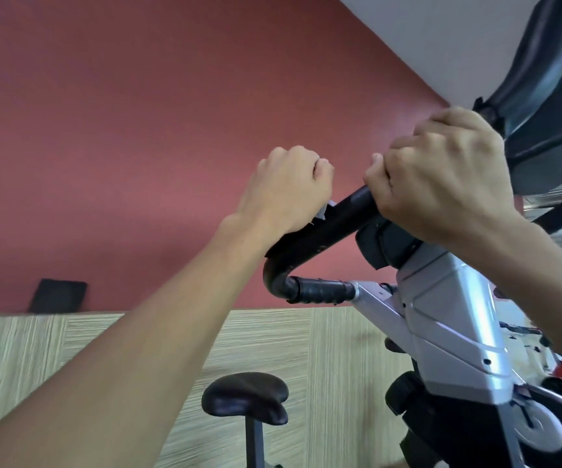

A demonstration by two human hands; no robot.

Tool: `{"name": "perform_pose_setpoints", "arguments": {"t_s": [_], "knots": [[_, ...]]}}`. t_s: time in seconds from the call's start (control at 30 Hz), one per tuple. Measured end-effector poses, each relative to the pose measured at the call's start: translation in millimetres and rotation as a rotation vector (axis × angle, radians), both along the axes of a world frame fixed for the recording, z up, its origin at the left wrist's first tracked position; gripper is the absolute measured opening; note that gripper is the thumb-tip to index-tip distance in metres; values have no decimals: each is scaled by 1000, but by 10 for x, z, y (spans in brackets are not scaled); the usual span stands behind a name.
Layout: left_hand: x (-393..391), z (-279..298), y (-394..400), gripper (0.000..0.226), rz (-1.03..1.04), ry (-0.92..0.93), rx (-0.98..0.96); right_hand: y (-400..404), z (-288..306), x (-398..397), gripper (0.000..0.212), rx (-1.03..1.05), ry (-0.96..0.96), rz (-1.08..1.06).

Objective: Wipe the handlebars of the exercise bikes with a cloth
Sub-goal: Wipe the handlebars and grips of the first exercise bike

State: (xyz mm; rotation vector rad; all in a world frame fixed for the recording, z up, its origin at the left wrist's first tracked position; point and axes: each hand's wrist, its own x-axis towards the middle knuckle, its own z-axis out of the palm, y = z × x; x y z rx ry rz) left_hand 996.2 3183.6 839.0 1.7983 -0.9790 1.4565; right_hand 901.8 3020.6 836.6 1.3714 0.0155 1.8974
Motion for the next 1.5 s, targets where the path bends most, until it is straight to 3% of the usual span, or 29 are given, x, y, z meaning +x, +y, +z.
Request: {"name": "perform_pose_setpoints", "arguments": {"t_s": [0.17, 0.3, 0.6, 0.87, 1.17, 1.5], "knots": [[1, 344, -46, 42, -63, 343, 301, 17, -5, -72, 47, 7, 78, -48], [92, 454, -142, 39, -89, 504, 540, 119, -8, -132, 46, 95, 196, -125], [345, 439, -33, 39, -621, 921, 531, 450, -8, -197, 41, 317, 525, -255], [409, 446, 7, 40, -720, 933, 574, 643, 88, -265, 38, 551, 643, -293], [646, 443, -59, 34, -891, 946, 682, 761, 71, -190, 34, 694, 602, -323], [688, 442, -491, 35, -1235, 574, 839, 906, 33, -28, 32, 824, 519, -346]]}}
